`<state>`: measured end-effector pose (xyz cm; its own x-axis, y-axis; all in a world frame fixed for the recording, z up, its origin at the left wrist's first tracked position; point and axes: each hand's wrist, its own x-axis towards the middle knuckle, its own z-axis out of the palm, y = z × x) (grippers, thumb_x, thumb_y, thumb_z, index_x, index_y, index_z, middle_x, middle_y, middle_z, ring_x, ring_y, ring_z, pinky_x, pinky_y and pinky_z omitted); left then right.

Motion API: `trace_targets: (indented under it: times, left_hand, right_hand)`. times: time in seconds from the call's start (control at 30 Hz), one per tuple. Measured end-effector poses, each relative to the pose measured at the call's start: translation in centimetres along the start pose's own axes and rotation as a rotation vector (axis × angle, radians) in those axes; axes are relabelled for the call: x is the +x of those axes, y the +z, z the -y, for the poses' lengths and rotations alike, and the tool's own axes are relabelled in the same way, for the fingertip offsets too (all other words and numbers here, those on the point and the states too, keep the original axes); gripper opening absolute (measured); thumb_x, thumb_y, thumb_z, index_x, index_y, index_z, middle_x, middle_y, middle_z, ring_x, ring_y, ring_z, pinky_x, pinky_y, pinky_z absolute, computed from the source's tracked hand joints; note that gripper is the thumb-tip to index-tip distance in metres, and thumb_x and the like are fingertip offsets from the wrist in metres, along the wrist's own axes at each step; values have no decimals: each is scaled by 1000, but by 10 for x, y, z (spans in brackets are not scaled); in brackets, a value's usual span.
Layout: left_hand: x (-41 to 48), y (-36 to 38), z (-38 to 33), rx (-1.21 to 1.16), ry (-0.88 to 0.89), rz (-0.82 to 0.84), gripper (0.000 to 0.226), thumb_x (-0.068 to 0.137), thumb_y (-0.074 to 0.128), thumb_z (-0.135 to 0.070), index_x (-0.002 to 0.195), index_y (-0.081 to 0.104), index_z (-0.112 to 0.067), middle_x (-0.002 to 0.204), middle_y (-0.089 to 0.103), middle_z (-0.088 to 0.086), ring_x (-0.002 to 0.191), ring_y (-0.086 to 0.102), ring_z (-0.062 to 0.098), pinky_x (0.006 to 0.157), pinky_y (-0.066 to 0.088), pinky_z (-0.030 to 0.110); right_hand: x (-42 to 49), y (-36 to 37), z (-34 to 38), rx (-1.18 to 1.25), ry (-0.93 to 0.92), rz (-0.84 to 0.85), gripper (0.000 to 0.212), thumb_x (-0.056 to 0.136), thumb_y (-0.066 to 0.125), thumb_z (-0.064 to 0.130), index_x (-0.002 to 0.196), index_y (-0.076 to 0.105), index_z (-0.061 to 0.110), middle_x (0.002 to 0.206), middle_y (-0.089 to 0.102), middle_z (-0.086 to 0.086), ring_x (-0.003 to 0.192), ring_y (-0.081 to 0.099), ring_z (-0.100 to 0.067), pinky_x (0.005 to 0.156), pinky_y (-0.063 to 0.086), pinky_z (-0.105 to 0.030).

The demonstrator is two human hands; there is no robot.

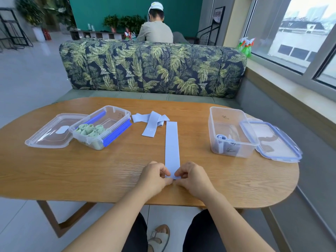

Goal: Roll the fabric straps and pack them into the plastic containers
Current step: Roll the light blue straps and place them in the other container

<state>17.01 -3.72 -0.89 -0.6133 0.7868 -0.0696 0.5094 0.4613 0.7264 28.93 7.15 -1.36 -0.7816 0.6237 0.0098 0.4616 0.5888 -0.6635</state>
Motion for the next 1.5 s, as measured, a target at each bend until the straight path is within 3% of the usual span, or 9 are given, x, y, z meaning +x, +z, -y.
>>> trace_targets:
  times: [0.1, 0.23, 0.4, 0.57, 0.73, 0.83, 1.0, 1.2, 1.5]
  left_hand:
    - [-1, 0, 2, 6, 27, 1, 20, 74, 81, -19, 78, 63, -26, 99, 54, -4, 86, 59, 11, 76, 47, 21]
    - [-2, 2, 3, 13, 39, 1, 19, 75, 81, -18, 83, 65, -25, 102, 53, -5, 89, 60, 13, 84, 51, 28]
    - [-4, 5, 5, 46, 73, -30, 9, 78, 76, -19, 85, 70, -23, 98, 52, -7, 85, 56, 13, 74, 44, 23]
    - [-8, 7, 7, 53, 117, -13, 11, 82, 72, -22, 71, 69, -21, 96, 56, -7, 84, 57, 11, 78, 48, 28]
    - [-15, 8, 1, 112, 139, 81, 15, 88, 67, -25, 77, 69, -14, 97, 54, -4, 86, 56, 15, 80, 48, 30]
    - [-16, 6, -2, 137, 117, 117, 20, 88, 67, -28, 81, 71, -9, 98, 54, -3, 83, 56, 13, 72, 46, 25]
    - [-20, 4, -3, 168, 80, 81, 31, 85, 70, -31, 78, 69, 0, 79, 52, -1, 66, 44, 11, 51, 31, 17]
    - [-26, 5, -2, 152, 88, 49, 18, 83, 72, -33, 81, 70, -16, 93, 52, -6, 70, 47, 2, 54, 31, 11]
    - [-27, 0, -3, 166, 57, 84, 30, 89, 63, -29, 77, 64, -2, 86, 56, 1, 67, 45, 12, 46, 30, 11]
  right_hand:
    - [1, 3, -3, -48, -36, -48, 15, 77, 72, 8, 90, 76, 13, 88, 57, 8, 79, 56, -12, 71, 41, -19]
    - [2, 5, -4, -161, -89, -95, 14, 82, 66, 13, 92, 76, 14, 93, 63, 2, 86, 59, -18, 74, 46, -28]
    - [-3, 7, 2, -317, -162, -78, 19, 91, 54, 19, 92, 71, 13, 95, 58, -1, 84, 58, -22, 68, 47, -35]
    - [-13, 4, -2, -249, -126, -37, 18, 93, 53, 20, 91, 69, 12, 91, 51, 4, 81, 51, -16, 66, 41, -30]
    - [-18, -7, -4, -169, 23, 81, 16, 87, 57, 21, 77, 64, 11, 81, 65, -1, 78, 58, -21, 66, 45, -34]
    - [-19, -11, -4, -148, 98, 106, 29, 84, 64, 26, 61, 49, 16, 64, 52, 2, 64, 46, -17, 58, 36, -31]
    - [-17, -13, -4, -114, 145, 118, 32, 81, 70, 29, 63, 48, 15, 67, 46, -2, 65, 40, -16, 60, 32, -29]
    - [-22, -14, -10, 34, 154, 119, 25, 78, 71, 30, 66, 55, 16, 64, 47, 1, 62, 40, -13, 61, 34, -29]
    - [-18, -15, -8, 35, 211, 147, 39, 76, 70, 26, 51, 41, 19, 55, 39, 2, 58, 35, -16, 59, 31, -29]
